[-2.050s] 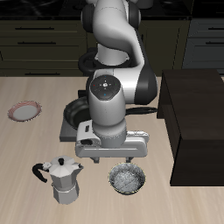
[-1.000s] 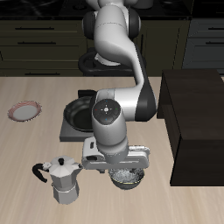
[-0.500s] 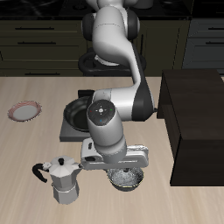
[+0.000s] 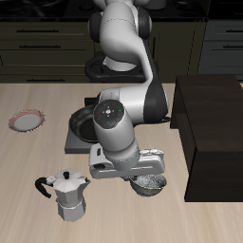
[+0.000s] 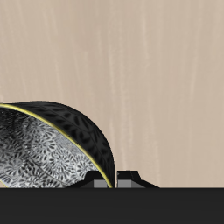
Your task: Place the bowl on top of the shelf
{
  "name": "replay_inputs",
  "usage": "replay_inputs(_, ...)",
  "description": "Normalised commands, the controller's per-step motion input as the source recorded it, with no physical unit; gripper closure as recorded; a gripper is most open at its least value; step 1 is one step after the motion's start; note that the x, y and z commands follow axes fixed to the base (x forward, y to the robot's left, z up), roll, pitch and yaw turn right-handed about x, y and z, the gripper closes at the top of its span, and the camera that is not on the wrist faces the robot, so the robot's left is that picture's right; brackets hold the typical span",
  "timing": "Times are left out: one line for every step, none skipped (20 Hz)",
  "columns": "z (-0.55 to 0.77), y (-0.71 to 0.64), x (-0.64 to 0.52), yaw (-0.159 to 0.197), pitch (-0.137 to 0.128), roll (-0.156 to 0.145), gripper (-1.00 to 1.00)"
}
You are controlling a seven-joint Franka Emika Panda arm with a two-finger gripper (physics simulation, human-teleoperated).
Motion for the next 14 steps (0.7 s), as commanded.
replay_inputs(0.20,0.01,-0.05,-0.005,-0.034,0.015,1.00)
replay_inputs(0.26,0.03,-0.03,0.023,-0.048,-0.006,1.00)
replay_inputs(0.27,-0.01,-0.08,-0.030,-0.037,0.003,1.00)
replay_inputs(0.28,0.02,-0.07,-0.020,-0.038,0.038,1.00)
replay_inputs(0.62,-0.02,-0.07,0.009,-0.097,-0.040,1.00)
replay_inputs(0.33,0.01,-0.11,0.007,-0.061,0.024,1.00)
replay_inputs(0.32,-0.01,-0.07,-0.007,-0.038,-0.010,1.00)
replay_inputs(0.33,-0.07,-0.09,-0.031,-0.034,-0.018,1.00)
replay_inputs(0.18,-0.02,-0.07,0.010,-0.032,0.003,1.00)
replay_inputs(0.52,-0.11,-0.10,-0.031,-0.062,-0.056,1.00)
replay_inputs(0.36,0.00,-0.14,-0.013,-0.037,-0.006,1.00)
replay_inputs(0.72,-0.20,-0.27,-0.050,-0.066,-0.064,1.00)
replay_inputs(0.28,-0.16,-0.10,-0.060,-0.020,0.000,1.00)
replay_inputs(0.29,-0.04,-0.15,0.008,-0.037,-0.001,1.00)
